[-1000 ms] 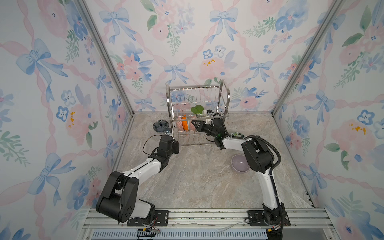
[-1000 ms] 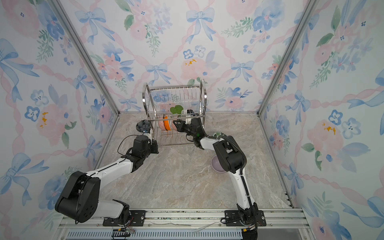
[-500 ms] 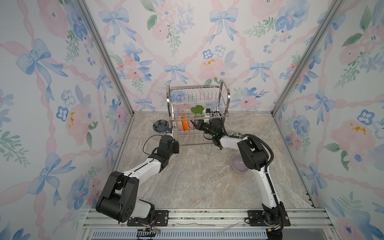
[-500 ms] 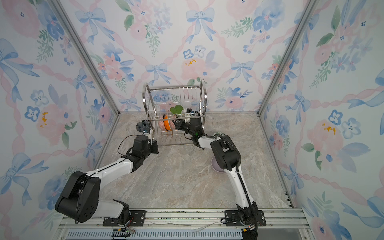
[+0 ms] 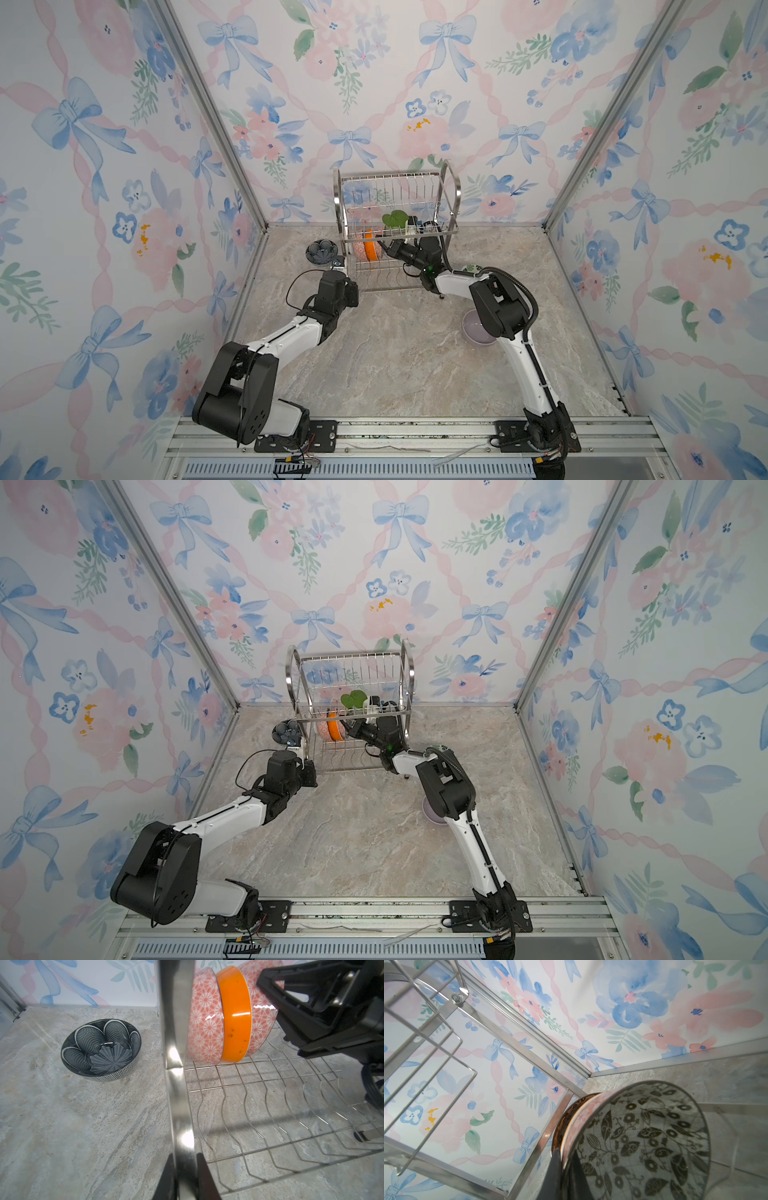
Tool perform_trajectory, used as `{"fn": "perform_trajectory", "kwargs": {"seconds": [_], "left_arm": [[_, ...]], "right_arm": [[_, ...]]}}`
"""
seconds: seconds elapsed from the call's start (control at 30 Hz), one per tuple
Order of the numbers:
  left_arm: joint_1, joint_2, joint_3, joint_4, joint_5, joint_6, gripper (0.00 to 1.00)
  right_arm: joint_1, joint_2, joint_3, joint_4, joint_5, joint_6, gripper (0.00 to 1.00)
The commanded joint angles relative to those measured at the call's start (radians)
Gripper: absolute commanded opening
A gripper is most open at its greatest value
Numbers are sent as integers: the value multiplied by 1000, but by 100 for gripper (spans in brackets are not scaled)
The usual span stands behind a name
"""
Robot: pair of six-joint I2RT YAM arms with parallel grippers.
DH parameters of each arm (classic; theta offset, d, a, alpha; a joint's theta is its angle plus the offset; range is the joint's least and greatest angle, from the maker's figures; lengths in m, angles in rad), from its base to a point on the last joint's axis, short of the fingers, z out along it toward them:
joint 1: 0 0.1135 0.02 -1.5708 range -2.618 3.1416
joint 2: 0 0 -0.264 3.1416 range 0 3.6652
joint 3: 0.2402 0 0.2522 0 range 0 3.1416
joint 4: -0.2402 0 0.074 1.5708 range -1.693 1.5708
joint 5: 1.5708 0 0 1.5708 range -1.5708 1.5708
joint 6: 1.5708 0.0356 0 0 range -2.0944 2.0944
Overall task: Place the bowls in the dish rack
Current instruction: 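Lower the leaf bowl into the rack slot and press it against the stack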
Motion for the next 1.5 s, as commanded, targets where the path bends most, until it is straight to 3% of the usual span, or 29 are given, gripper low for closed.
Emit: {"fn": "perform_trajectory", "kwargs": {"seconds": [0.0,0.47,0.9,1.47], "left_arm": [[-12,32,3,-72,17,92,0],[-12,32,3,-77,-2,91,0],[-12,29,6,-86,-16,89,0],[-16,25,8,-88,-23,81,0]], "right_arm": [[-8,21,33,86,-17,12,0],[-33,-14,-4,-39,-29,-98,0],[-39,-77,-43,-84,-33,-152,23],[-36,-179,-150,-57,-4,-177,25]]}}
